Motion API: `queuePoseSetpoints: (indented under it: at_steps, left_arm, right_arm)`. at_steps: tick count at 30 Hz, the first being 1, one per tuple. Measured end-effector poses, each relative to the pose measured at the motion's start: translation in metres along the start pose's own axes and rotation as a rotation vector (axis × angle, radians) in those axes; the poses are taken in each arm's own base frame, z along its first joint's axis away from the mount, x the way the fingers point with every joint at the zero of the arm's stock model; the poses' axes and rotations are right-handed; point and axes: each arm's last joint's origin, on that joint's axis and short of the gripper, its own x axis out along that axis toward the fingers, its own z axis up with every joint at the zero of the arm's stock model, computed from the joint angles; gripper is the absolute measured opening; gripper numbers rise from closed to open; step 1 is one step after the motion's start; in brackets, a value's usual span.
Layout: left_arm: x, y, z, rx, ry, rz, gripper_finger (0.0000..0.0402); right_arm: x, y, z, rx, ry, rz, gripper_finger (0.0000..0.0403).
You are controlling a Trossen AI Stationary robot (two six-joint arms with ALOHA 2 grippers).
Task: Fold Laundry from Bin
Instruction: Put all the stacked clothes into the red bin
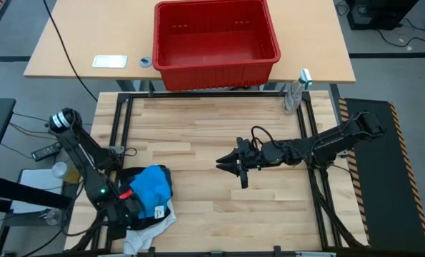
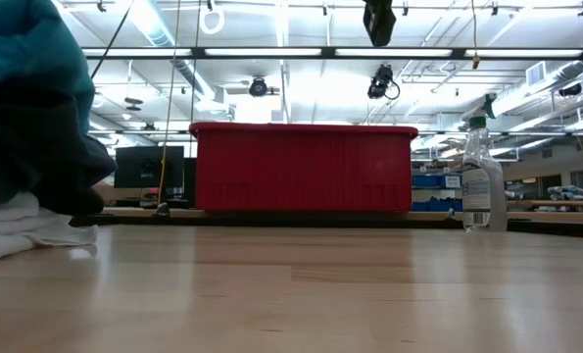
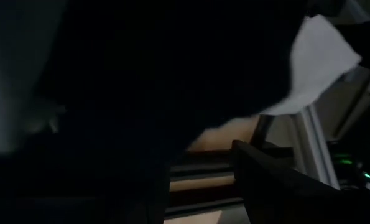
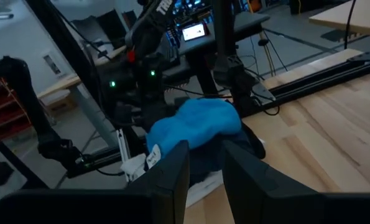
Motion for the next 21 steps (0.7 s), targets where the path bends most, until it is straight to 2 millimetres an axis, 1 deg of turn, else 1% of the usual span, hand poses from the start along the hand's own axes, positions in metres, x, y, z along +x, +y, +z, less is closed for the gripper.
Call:
queuePoseSetpoints:
  at_steps: [3, 6, 8, 11, 16, 21]
  left_arm:
    - [0.004, 0.000, 0.000, 0.013, -0.007, 0.026, 0.0171]
    - [0.006, 0.000, -0.004, 0.040, -0.020, 0.054, 0.0171]
    - [0.007, 0.001, -0.008, 0.055, -0.045, 0.084, 0.0171]
    - [0.008, 0.001, -0.017, 0.088, -0.099, 0.128, 0.0171]
    - [0.011, -0.001, -0.029, 0.134, -0.217, 0.159, 0.0171]
    - [0.012, -0.002, -0.032, 0.095, -0.231, 0.152, 0.0171]
  right_arm:
    - [0.001, 0.000, -0.001, 0.003, 0.017, -0.011, 0.0101]
    - [0.012, 0.001, -0.002, -0.011, 0.071, -0.036, 0.0101]
    - [0.025, 0.005, 0.000, -0.037, 0.098, -0.023, 0.0101]
    - [0.051, 0.006, -0.002, -0.060, 0.134, -0.024, 0.0101]
    - [0.092, 0.000, -0.017, -0.035, 0.198, -0.019, 0.0100]
    - [0.118, -0.001, -0.033, -0.020, 0.245, 0.018, 0.0100]
